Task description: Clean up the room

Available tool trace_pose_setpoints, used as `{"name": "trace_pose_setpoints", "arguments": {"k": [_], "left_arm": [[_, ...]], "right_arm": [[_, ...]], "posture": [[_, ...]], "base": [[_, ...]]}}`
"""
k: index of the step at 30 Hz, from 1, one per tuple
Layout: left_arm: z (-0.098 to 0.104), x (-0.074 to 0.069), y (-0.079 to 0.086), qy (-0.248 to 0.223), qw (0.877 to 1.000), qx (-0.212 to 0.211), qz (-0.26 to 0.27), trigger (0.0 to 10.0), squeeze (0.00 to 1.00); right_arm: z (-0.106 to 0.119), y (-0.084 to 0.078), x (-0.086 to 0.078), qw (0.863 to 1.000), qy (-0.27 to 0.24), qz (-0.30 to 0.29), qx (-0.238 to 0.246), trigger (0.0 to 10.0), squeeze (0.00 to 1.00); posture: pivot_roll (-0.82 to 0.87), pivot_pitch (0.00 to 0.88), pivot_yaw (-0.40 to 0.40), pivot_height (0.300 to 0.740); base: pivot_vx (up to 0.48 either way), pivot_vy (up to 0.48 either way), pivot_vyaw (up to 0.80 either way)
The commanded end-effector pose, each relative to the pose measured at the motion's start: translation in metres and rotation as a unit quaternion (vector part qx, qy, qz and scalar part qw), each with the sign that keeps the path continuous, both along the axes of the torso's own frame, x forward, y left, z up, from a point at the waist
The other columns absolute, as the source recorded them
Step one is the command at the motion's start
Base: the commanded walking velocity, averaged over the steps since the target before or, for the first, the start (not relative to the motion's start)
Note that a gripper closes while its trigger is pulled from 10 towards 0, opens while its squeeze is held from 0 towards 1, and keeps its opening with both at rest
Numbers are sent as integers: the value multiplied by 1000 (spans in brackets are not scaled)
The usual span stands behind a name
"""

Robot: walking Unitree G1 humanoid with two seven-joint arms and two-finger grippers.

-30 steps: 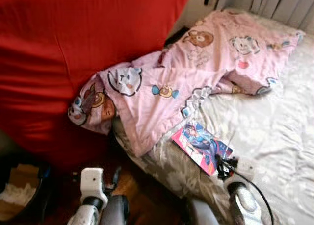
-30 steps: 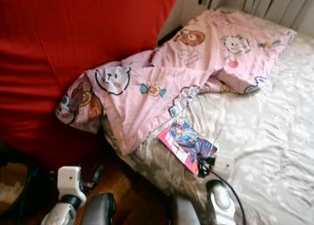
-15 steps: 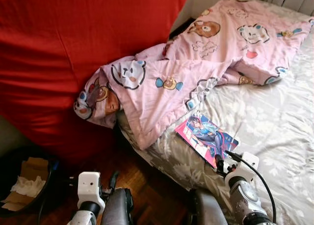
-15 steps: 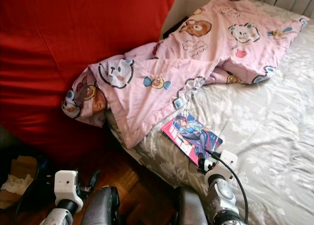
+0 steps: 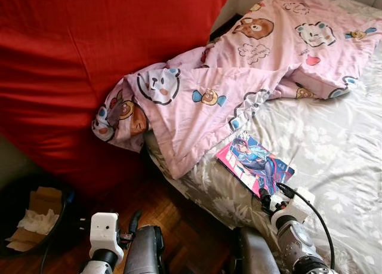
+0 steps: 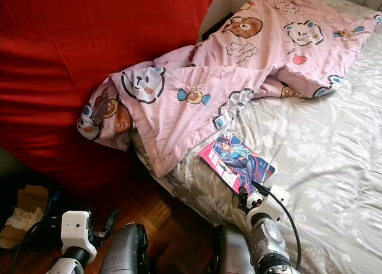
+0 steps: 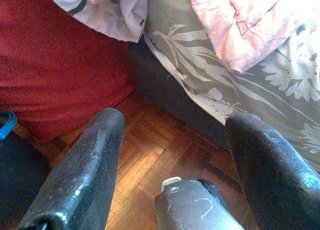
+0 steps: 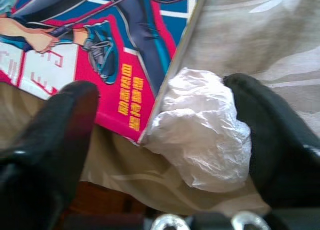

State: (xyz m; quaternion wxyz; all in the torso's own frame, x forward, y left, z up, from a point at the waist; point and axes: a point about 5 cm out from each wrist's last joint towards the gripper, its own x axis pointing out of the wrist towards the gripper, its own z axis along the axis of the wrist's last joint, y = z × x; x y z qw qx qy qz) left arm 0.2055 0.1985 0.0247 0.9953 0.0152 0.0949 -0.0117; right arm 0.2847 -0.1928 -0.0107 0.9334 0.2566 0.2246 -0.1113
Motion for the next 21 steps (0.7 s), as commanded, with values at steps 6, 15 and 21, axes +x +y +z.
{"name": "trace_pose_setpoints", "arguments": {"k": [6,15,21], "left_arm": [[-8,-6,3,23,1000,13,-4,10000,0],[-10,-6,3,27,999,18,-3,10000,0],[-11,-3,4,31,999,21,-4,10000,0]], "right_arm": [[-7,2,-7,1000,12,5,0,0,0],[-6,4,-7,1000,3,7,4,0,0],[-6,7,-6,1000,2,16,3,0,0]], "posture": [[90,245,12,601],[89,242,11,601],[90,240,8,601]], "base": [[0,0,0],[0,0,0],[0,0,0]]}}
